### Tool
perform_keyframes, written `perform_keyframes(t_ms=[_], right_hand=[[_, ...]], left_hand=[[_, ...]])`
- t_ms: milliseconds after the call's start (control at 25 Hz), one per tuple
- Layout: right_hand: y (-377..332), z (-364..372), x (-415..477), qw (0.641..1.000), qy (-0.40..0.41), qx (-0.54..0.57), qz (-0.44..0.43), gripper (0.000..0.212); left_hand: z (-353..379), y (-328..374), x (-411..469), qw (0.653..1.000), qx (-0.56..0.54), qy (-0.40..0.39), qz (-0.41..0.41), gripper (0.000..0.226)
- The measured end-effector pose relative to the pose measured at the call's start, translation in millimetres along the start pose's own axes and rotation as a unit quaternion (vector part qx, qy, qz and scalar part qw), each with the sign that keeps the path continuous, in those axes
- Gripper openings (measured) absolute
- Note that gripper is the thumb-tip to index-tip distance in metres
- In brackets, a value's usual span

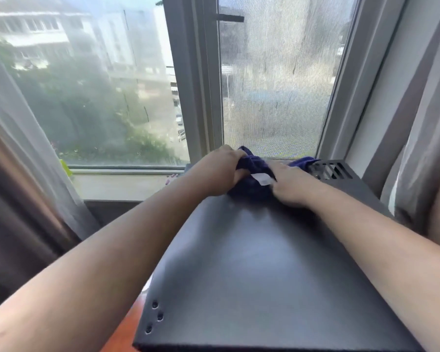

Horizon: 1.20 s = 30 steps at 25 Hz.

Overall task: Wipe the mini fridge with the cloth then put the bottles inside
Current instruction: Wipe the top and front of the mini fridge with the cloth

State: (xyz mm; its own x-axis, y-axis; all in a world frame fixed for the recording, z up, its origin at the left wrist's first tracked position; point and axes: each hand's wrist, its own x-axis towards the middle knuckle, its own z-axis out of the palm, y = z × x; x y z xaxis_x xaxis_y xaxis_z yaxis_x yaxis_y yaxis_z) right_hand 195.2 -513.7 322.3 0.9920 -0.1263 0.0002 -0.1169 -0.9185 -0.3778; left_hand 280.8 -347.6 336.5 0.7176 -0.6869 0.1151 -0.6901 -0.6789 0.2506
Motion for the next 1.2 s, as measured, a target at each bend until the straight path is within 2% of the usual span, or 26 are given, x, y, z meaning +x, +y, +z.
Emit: perform_keyframes(t_ms=[280, 680, 960, 1200], right_hand=[[-59, 41, -72, 1.0, 0.013, -0.001, -0.02, 0.054], [-102, 67, -146, 0.998, 0.014, -0.039, -0.04, 0.056], [-95, 60, -224, 0.996, 0.008, 0.005, -0.089, 0.052], [-41, 47, -292, 0.996, 0.065, 0.03, -0.058, 0.037]], left_hand=[[-6, -42, -102, 0.998, -0.04, 0.014, 0.055, 0.05], [2, -38, -206, 0.996, -0.049, 0.071, 0.035, 0.056], [5, 12, -279, 0.995, -0.039, 0.089, 0.017, 0.054], [31, 103, -294, 0.994, -0.021, 0.106, 0.002, 0.052]])
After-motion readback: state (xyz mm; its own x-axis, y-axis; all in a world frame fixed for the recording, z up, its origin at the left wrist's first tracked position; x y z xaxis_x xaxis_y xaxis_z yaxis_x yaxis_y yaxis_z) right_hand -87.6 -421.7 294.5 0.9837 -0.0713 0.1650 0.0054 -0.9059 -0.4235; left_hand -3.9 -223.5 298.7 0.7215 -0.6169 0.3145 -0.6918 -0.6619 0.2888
